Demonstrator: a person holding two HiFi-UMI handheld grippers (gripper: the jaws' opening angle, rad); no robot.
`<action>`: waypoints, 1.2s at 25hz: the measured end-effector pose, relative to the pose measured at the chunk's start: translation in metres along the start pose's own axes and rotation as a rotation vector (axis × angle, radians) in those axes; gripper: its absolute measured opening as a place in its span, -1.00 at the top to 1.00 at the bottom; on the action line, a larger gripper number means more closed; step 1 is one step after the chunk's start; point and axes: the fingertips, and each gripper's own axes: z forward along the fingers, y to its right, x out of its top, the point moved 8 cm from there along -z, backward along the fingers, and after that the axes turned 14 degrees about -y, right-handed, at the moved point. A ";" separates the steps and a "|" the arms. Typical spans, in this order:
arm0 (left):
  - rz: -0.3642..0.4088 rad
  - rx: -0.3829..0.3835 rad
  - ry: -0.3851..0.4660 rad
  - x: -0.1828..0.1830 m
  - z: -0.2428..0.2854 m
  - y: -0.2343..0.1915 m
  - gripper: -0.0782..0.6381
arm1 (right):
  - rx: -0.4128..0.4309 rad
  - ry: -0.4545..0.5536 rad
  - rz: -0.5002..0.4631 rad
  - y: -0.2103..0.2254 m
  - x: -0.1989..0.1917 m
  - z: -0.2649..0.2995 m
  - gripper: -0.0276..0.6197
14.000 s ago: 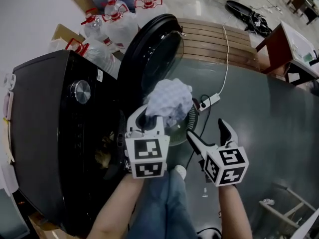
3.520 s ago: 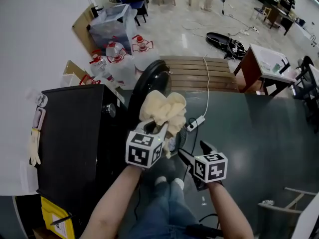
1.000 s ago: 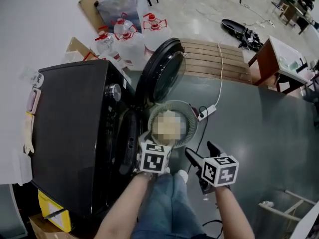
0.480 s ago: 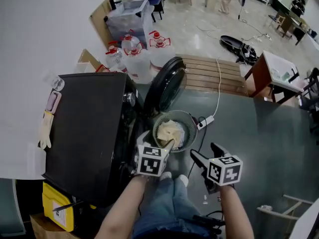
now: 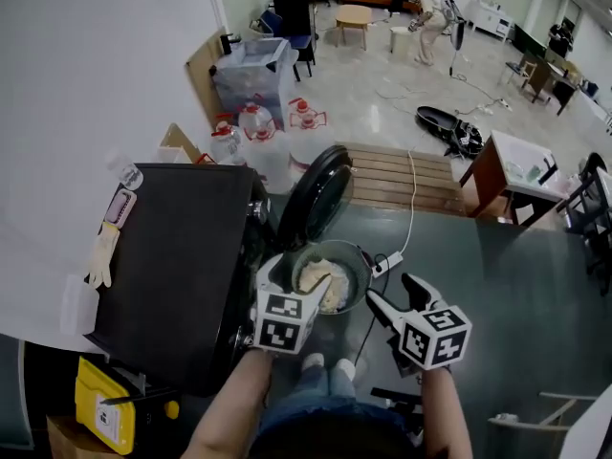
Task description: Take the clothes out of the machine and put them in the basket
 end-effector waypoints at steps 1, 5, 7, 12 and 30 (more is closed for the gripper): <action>0.005 0.008 0.020 0.004 -0.005 -0.001 -0.32 | -0.009 0.018 -0.016 -0.001 0.004 -0.005 -0.16; 0.009 0.024 0.100 0.016 -0.025 -0.007 -0.32 | -0.040 0.084 -0.069 -0.007 0.019 -0.020 -0.04; 0.024 0.031 0.133 0.021 -0.035 -0.009 -0.32 | -0.063 0.120 -0.107 -0.010 0.026 -0.028 0.04; 0.120 0.006 0.296 0.034 -0.064 -0.008 -0.21 | -0.069 0.246 -0.148 -0.014 0.044 -0.051 0.37; 0.177 0.225 0.649 0.086 -0.149 -0.035 0.77 | -0.211 0.440 -0.400 -0.031 0.092 -0.108 0.91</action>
